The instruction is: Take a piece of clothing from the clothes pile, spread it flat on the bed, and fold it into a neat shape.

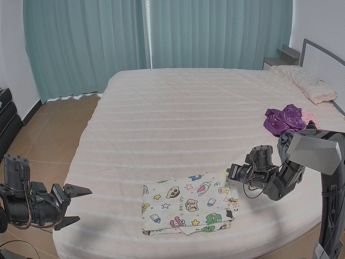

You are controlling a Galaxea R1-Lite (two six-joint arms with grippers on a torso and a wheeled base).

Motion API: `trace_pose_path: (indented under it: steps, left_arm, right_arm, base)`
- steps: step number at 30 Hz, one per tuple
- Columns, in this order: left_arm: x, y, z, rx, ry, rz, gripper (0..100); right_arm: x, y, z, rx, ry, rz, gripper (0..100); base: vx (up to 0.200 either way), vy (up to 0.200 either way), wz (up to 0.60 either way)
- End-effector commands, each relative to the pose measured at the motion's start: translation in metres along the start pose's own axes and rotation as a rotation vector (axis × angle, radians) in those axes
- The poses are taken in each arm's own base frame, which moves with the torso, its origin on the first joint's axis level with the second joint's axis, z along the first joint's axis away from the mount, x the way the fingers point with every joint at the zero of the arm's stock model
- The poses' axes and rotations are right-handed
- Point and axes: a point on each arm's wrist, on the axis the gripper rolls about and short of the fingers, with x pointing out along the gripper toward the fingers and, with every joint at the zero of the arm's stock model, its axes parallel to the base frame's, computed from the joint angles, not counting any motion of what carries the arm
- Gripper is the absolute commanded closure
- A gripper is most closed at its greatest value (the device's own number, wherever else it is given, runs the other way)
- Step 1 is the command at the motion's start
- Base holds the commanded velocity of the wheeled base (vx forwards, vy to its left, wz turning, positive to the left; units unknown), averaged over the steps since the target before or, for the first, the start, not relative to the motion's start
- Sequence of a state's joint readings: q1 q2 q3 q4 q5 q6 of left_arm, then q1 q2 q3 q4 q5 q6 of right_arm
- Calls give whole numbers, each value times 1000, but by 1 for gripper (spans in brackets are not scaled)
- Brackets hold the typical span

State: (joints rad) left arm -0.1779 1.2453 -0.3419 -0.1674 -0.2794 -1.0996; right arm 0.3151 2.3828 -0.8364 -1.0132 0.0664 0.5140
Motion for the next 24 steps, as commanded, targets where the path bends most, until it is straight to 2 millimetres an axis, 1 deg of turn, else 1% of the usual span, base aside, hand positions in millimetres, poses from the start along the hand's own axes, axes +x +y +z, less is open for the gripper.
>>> trace_pose_path:
  steps: [1,4,5,6,8,11,14,15,16,17,18,19,20,24]
  left_arm:
    - [1,0,0,-1,1,3,0]
    - [1,0,0,-1,1,2,0]
    - [1,0,0,-1,1,3,0]
    - [1,0,0,-1,1,2,0]
    - [1,0,0,-1,1,2,0]
    - [1,0,0,-1,1,2,0]
    - [1,0,0,-1,2,1,0]
    - [1,0,0,-2,3,4,0]
    - [1,0,0,-2,3,4,0]
    - [3,0,0,-3,9,11,0]
    - [3,0,0,-3,9,11,0]
    - [4,1,1,-4,11,15,0]
    - [4,1,1,-5,12,18,0]
    - [8,4,0,-5,7,9,0]
  right_arm:
    - [2,-3,1,4,-1,-6,100]
    - [-1,-2,3,3,-5,-4,100]
    - [-5,-1,5,2,-5,3,100]
    - [-11,2,5,-2,1,11,100]
    - [-27,7,-1,-19,47,34,100]
    - [-50,19,-6,-50,108,112,100]
    - [-64,30,-14,-66,146,133,100]
    - [-66,32,-16,-68,157,135,0]
    - [-66,32,-16,-68,157,135,0]
    - [-73,31,-21,-66,175,134,0]
    - [-73,31,-21,-66,175,134,0]
    - [-82,29,-24,-58,194,132,0]
    - [-91,26,-33,-43,240,138,0]
    - [-105,25,-47,-6,307,196,0]
  base:
    - [0,0,0]
    - [0,0,0]
    - [0,0,0]
    - [0,0,0]
    - [0,0,0]
    - [0,0,0]
    - [0,0,0]
    - [0,0,0]
    - [0,0,0]
    - [0,0,0]
    - [0,0,0]
    - [0,0,0]
    - [0,0,0]
    - [0,0,0]
